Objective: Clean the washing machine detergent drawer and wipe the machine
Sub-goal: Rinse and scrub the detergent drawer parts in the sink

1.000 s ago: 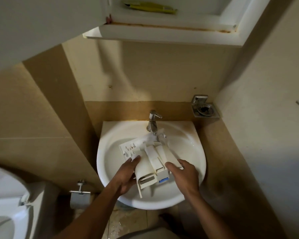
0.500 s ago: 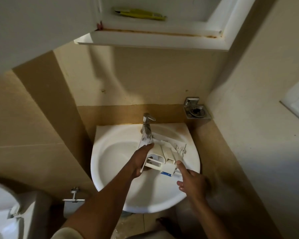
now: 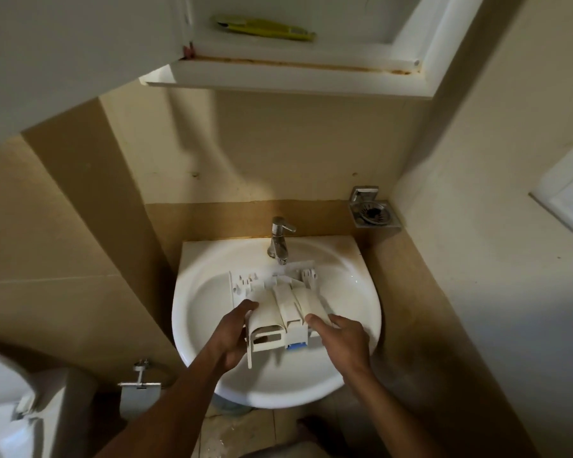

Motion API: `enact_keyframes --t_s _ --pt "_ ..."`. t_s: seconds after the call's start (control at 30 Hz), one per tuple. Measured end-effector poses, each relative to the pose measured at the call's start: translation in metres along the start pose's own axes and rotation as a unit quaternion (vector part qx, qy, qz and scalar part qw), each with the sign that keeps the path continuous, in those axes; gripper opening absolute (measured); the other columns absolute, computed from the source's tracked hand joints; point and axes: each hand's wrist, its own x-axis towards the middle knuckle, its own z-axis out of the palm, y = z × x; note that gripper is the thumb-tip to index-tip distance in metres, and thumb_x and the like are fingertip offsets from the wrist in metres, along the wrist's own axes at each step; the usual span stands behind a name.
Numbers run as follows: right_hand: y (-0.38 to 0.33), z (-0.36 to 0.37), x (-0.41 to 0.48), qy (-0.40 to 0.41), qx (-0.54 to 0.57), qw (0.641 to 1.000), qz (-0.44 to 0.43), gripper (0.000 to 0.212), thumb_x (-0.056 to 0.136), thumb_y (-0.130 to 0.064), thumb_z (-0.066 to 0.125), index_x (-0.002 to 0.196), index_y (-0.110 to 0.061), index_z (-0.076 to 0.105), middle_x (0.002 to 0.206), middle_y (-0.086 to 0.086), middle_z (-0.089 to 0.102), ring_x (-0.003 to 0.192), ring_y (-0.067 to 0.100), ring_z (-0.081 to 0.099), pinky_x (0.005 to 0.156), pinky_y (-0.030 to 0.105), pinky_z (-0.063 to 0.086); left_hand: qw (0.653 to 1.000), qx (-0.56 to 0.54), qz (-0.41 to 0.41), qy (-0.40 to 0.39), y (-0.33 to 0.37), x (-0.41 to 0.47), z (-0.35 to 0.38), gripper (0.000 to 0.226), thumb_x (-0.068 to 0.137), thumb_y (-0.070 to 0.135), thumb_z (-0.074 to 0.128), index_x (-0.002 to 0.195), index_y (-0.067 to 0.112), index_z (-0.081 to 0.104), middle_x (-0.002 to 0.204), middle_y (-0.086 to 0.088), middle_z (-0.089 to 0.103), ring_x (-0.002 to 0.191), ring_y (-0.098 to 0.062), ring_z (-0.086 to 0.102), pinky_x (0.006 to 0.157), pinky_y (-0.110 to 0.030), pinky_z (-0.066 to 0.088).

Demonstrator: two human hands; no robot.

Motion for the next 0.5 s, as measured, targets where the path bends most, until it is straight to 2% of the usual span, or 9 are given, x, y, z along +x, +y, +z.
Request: enact_keyframes --t_s 0.03,0.1,0.17,0.23,0.3,0.4,0.43,0.5 --pt "-0.007 0.001 0.001 -0.003 0.000 1.000 -0.002 0.033 0.080 -0.040 0.076 0.089 -0.009 0.073 0.069 -0.017 0.059 0.072 0.006 0.059 0.080 0.036 0.053 1.000 -0.010 0.006 -0.002 0.000 -0.002 -0.001 0.029 0.096 0.021 0.059 0.119 0.004 0.065 0.094 -0.020 0.077 0.086 -0.037 0.074 0.090 -0.055 0.057" --pt "-0.015 0.004 0.005 -0.020 0.000 1.000 0.001 0.028 0.078 -0.037 0.077 0.083 -0.011 0.071 0.071 -0.015 0.062 0.076 0.012 0.063 0.080 0.039 0.055 0.999 -0.023 0.021 -0.006 0.002 -0.007 -0.006 0.023 0.098 0.018 0.057 0.116 0.006 0.064 0.085 -0.015 0.078 0.084 -0.035 0.075 0.089 -0.055 0.058" --pt "-0.015 0.006 0.009 -0.041 -0.007 0.999 0.015 0.022 0.077 -0.034 0.077 0.068 -0.017 0.065 0.073 -0.009 0.068 0.077 0.017 0.066 0.079 0.043 0.056 0.999 -0.036 0.031 -0.006 0.001 -0.009 -0.013 0.025 0.098 0.013 0.057 0.120 0.005 0.063 0.085 -0.013 0.078 0.097 -0.039 0.070 0.098 -0.061 0.052" --pt "-0.011 0.007 0.009 -0.068 -0.030 0.997 0.015 0.021 0.076 -0.033 0.075 0.066 -0.018 0.065 0.074 -0.008 0.071 0.077 0.014 0.067 0.080 0.043 0.056 0.999 -0.038 0.031 0.006 -0.003 -0.008 -0.023 0.031 0.096 0.012 0.059 0.126 0.006 0.061 0.094 -0.014 0.077 0.106 -0.041 0.064 0.102 -0.066 0.046" --pt "-0.012 0.012 0.005 -0.083 -0.060 0.995 -0.014 0.026 0.074 -0.041 0.073 0.071 -0.016 0.068 0.074 -0.008 0.072 0.076 0.009 0.067 0.078 0.041 0.058 0.998 -0.056 0.016 0.019 -0.005 -0.009 -0.027 0.038 0.094 0.015 0.061 0.131 0.006 0.059 0.111 -0.020 0.072 0.111 -0.043 0.064 0.100 -0.066 0.048" --pt "-0.037 0.013 0.008 -0.031 -0.105 0.991 -0.075 0.033 0.079 -0.053 0.072 0.072 -0.023 0.062 0.072 -0.015 0.061 0.071 0.004 0.058 0.065 0.025 0.046 0.996 -0.094 0.003 -0.002 0.005 -0.009 -0.020 0.039 0.100 0.027 0.053 0.133 0.006 0.059 0.125 -0.026 0.067 0.110 -0.043 0.067 0.088 -0.053 0.059" --pt "-0.050 0.012 0.012 -0.007 -0.131 0.988 -0.084 0.038 0.079 -0.059 0.070 0.070 -0.022 0.062 0.070 -0.013 0.058 0.068 0.006 0.056 0.060 0.024 0.042 0.995 -0.101 0.003 -0.004 0.010 -0.008 -0.016 0.039 0.102 0.030 0.051 0.131 0.006 0.060 0.124 -0.026 0.067 0.105 -0.041 0.069 0.086 -0.051 0.061" --pt "-0.068 0.007 0.027 0.021 -0.168 0.983 -0.075 0.055 0.074 -0.069 0.067 0.055 -0.020 0.054 0.058 -0.008 0.055 0.060 0.012 0.056 0.049 0.026 0.033 0.995 -0.099 0.001 -0.009 0.022 -0.004 -0.006 0.039 0.102 0.033 0.052 0.128 0.006 0.063 0.119 -0.023 0.071 0.101 -0.037 0.072 0.086 -0.050 0.060"
